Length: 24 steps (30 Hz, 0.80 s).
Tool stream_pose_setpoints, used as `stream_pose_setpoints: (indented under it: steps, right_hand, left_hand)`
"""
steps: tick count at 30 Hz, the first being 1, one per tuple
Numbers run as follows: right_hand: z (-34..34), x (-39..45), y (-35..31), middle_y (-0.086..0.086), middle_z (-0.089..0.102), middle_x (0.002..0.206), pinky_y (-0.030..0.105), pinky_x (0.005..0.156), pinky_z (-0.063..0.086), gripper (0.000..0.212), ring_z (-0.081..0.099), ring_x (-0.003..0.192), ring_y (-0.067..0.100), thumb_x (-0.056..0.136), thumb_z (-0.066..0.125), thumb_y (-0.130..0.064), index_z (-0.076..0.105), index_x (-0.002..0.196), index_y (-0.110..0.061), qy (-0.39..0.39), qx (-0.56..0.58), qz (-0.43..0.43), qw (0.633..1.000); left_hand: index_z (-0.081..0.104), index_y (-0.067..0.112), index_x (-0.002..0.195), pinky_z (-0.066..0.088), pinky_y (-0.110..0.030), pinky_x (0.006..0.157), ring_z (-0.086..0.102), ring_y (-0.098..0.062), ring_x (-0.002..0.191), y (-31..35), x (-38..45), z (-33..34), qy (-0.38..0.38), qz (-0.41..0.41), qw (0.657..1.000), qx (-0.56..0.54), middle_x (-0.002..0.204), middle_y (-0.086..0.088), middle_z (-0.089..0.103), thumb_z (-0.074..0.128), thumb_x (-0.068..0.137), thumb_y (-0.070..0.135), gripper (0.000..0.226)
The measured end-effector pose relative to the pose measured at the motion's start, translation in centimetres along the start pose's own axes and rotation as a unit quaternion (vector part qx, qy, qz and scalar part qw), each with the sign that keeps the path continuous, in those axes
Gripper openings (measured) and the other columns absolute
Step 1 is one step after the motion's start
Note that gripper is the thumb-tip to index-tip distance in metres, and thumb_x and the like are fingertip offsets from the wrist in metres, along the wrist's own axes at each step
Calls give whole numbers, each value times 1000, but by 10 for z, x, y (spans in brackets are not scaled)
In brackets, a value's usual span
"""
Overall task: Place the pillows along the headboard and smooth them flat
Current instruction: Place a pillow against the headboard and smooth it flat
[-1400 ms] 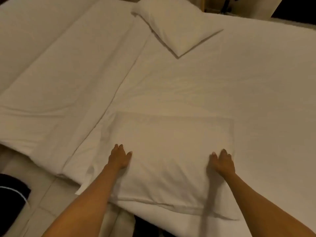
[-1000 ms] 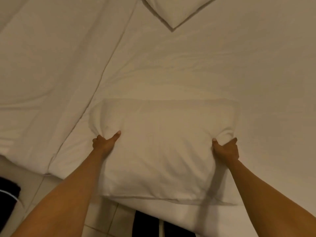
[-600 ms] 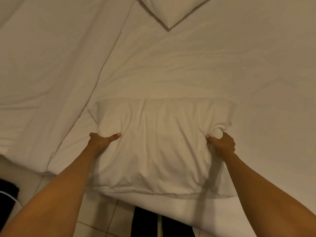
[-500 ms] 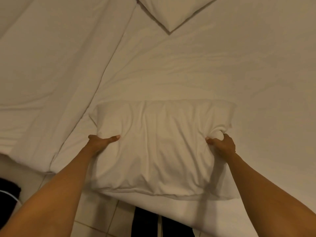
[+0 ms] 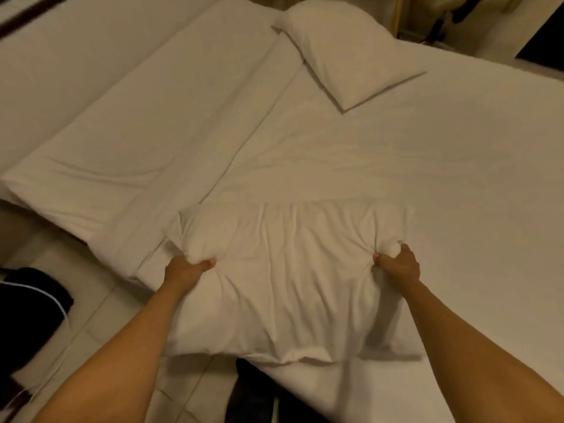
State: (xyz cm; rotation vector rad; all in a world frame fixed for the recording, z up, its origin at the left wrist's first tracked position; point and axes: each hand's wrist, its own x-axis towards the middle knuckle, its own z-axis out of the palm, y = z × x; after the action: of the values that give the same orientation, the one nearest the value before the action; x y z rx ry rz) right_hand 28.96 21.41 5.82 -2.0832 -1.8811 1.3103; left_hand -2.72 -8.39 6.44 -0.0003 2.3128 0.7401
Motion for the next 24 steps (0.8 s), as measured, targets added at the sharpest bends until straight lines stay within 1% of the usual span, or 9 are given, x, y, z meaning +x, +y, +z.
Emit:
stream_pose_setpoints:
  steps: [4,6,9,11,16,20,24]
  right_hand:
    - [-6,-31,-58,17,49,142,42,106,36,75,45,129,41,83,70,-30,34,145,-12,-21,-21,-78,997]
    - [-5,-47,-88,17,50,140,43,105,37,74,46,128,41,82,70,-30,35,144,-11,-35,-27,-110,993]
    - [1,-69,-130,18,51,139,44,105,38,73,46,128,41,82,71,-30,36,143,-9,-56,-29,-153,986]
    - [10,-84,-160,19,51,138,45,105,38,73,46,127,42,82,72,-29,37,142,-8,-68,-33,-183,980]
    - [46,-123,-234,19,52,137,45,104,38,73,47,126,42,81,72,-28,37,142,-9,-90,-43,-251,963]
    - [86,-152,-289,19,55,133,44,102,40,70,49,124,41,80,72,-29,41,139,-7,-102,-48,-291,950]
    - [138,-178,-338,19,55,133,44,102,40,69,50,123,41,80,72,-30,42,138,-7,-104,-49,-312,943]
  left_hand:
    - [31,-2,146,38,-37,110,44,-33,134,-12,-41,-47,45,-6,997,-57,149,-18,41,81,75,34,94]
    - [30,-1,148,35,-40,114,42,-32,136,-18,-58,-70,69,-8,993,-96,152,-16,38,82,75,30,95]
    - [35,-1,145,40,-37,108,48,-31,131,-28,-78,-106,103,-19,983,-149,148,-16,43,82,74,28,90]
    - [37,0,144,42,-38,105,50,-32,128,-35,-88,-131,114,-30,979,-166,146,-16,45,82,74,32,89]
    - [32,3,147,40,-40,108,45,-34,132,-58,-91,-197,160,-44,967,-195,150,-16,40,81,70,44,100]
    - [36,1,144,39,-42,109,44,-36,133,-78,-73,-251,194,-57,956,-211,148,-17,41,82,69,46,99]
    - [32,3,147,36,-45,112,40,-36,135,-96,-41,-308,203,-57,952,-221,151,-16,38,82,69,46,102]
